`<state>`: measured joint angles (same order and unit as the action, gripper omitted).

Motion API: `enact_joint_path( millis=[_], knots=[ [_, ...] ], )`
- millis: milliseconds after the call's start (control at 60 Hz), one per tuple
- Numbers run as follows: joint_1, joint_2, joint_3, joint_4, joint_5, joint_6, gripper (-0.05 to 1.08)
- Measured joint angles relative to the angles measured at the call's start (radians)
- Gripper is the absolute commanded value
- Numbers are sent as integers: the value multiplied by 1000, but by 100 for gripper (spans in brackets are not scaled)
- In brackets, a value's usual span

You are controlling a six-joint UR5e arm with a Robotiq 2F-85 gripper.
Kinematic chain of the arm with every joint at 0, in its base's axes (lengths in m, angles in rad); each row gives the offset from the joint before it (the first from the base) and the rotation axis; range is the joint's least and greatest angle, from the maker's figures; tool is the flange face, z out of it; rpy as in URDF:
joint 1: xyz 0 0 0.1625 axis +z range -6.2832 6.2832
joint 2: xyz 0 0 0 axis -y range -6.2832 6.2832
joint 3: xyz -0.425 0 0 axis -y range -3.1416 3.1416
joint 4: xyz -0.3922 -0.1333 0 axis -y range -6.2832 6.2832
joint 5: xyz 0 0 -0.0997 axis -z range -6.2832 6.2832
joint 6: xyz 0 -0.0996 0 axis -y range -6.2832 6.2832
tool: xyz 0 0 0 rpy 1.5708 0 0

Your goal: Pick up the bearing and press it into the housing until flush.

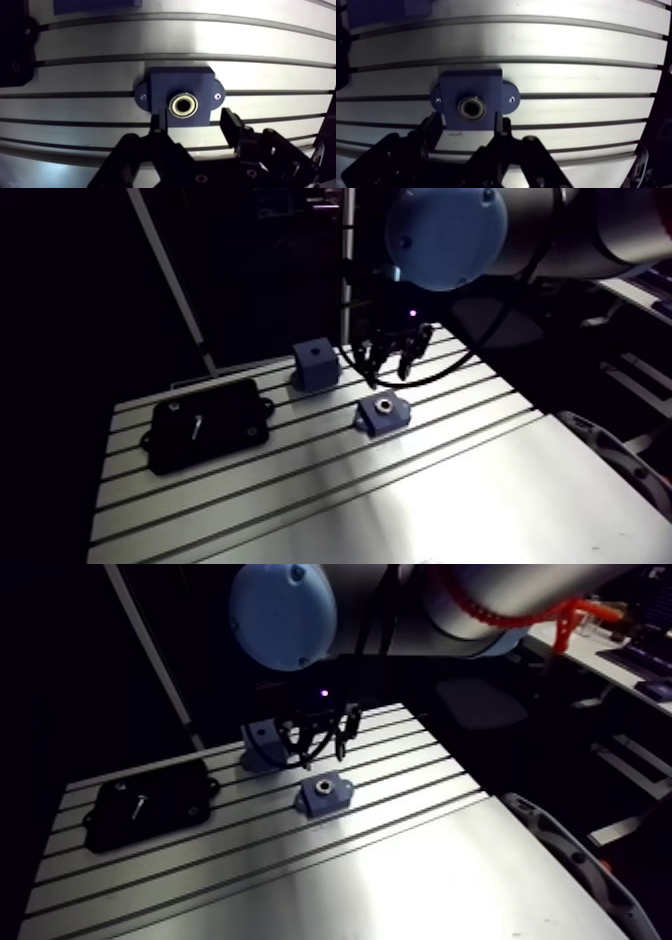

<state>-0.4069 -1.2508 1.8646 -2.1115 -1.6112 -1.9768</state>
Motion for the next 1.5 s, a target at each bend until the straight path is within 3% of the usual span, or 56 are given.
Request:
enact_joint_path(
  millis=[350, 1500],
  knots=[
    [2, -11, 3, 23, -16, 1, 108],
    [2, 45, 29, -27, -12, 1, 108]
  ],
)
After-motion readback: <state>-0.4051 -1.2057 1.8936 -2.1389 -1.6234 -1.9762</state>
